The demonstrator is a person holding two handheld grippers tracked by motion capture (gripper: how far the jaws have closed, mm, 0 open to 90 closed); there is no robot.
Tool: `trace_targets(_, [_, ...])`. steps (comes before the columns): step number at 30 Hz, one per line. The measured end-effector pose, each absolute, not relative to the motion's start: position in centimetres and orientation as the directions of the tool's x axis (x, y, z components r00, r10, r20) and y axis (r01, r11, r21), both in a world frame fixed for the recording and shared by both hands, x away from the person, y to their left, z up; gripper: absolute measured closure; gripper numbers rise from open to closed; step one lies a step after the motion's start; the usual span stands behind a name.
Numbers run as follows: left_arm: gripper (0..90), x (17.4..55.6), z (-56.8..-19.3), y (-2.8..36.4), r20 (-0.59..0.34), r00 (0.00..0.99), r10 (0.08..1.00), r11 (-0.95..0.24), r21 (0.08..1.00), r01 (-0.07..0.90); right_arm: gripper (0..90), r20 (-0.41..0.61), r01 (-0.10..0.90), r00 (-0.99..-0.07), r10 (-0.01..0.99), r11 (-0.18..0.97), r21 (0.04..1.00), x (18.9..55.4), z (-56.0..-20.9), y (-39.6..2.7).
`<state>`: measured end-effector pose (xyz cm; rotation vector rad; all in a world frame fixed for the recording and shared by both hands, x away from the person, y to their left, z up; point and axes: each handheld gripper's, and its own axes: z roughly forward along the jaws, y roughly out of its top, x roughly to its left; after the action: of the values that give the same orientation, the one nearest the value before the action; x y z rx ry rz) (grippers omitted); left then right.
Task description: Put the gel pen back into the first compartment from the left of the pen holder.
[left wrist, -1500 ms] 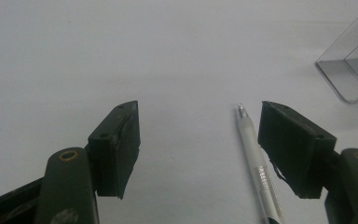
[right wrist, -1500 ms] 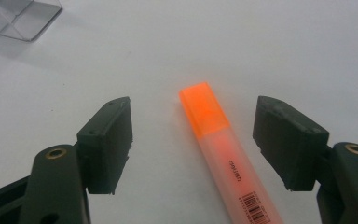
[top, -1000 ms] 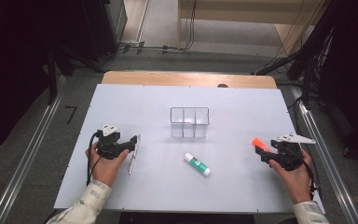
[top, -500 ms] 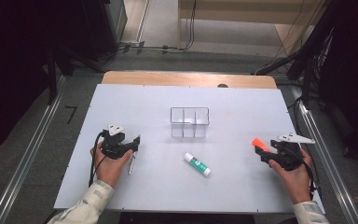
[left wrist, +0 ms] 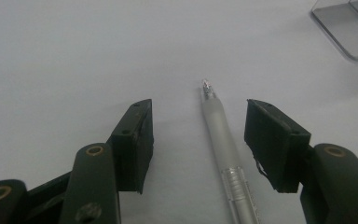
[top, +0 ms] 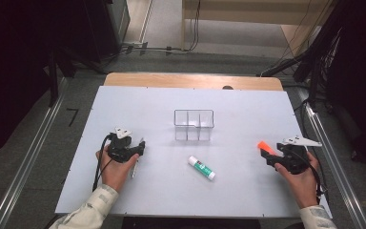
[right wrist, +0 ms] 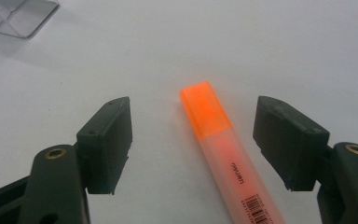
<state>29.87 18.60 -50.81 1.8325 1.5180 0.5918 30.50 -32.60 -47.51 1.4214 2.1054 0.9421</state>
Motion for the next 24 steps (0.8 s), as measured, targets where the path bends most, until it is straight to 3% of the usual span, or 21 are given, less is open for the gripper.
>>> trace_targets(14, [56.1, 29.95, -50.97, 18.08, -0.053, 0.239, 0.97, -0.124, 0.736, 0.666, 27.1, 0.024, 0.637, -0.377, 0.926, 0.24, 0.732, 30.54, -47.53, -32.61])
trace_targets(24, [74.7, 29.86, -51.05, 17.57, -0.037, 0.26, 0.965, -0.15, 0.734, 0.662, 27.1, 0.024, 0.639, -0.375, 0.927, 0.24, 0.731, 30.53, -47.52, -32.56])
